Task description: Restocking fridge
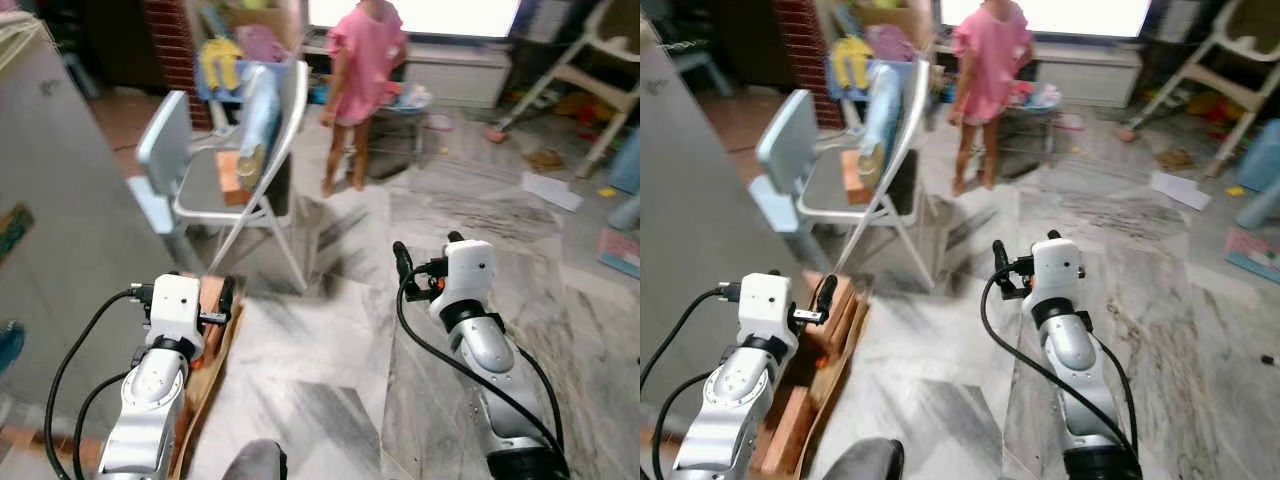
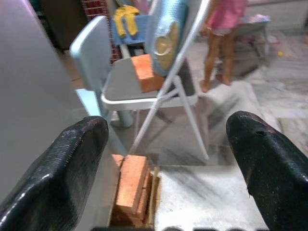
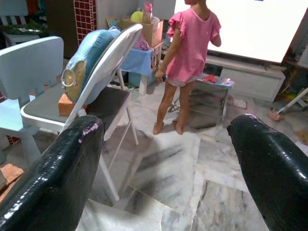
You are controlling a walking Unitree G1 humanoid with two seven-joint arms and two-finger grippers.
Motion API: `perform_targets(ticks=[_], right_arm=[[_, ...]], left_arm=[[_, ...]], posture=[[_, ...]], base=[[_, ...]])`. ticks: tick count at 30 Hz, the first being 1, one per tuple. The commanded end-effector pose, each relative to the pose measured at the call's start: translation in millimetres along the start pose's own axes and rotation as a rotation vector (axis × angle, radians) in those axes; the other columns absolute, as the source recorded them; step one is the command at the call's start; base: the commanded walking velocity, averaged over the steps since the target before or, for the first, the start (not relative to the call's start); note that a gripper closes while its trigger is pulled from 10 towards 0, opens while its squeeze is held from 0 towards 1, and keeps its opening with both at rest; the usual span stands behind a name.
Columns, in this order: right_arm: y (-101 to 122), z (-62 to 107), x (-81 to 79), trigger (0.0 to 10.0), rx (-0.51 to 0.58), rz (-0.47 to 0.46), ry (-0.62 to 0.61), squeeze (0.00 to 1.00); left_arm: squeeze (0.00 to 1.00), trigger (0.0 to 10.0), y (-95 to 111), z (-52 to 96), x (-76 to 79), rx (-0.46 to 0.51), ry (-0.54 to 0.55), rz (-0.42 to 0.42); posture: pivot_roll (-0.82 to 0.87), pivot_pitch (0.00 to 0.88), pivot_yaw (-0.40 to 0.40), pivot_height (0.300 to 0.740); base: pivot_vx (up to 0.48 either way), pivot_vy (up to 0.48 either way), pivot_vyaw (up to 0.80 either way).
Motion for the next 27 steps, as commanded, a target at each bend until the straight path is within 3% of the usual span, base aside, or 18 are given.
perform_targets(ticks=[1, 11, 27], right_arm=[[0.2, -2.5, -1.3, 10.0, 0.001, -0.019, -0.003, 0.0], [0.4, -5.1, 0.3, 10.0, 0.0, -0.01, -0.01, 0.0], [1.4, -9.7, 1.6, 10.0, 0.004, -0.007, -0.028, 0.0]], left_arm=[[0.0, 10.0, -0.2, -0.6, -6.7, -0.004, 0.023, 0.001], [0.0, 10.0, -0.7, 1.2, -2.2, -0.008, 0.014, 0.014], [0.0, 10.0, 3.2, -3.5, -3.9, 0.002, 0.009, -0.001]], posture=[[0.13, 0.0, -0.044, 0.74], [0.13, 0.0, -0.05, 0.74], [0.14, 0.0, -0.049, 0.74]], base=[[0.0, 0.0, 0.0], [-0.024, 0.0, 0.0], [-0.22, 0.283, 0.0]])
Point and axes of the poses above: a point about 5 cm out from each wrist's last joint towards the gripper, its own z axis pointing back from the gripper into the wrist, its own y axis along the axis of the wrist's last joint, x = y × z, the point moved 5 cm from there along -z, pointing out of the wrist towards the gripper, and after that the axes turned 7 degrees about -z, right-handed, at the moved point
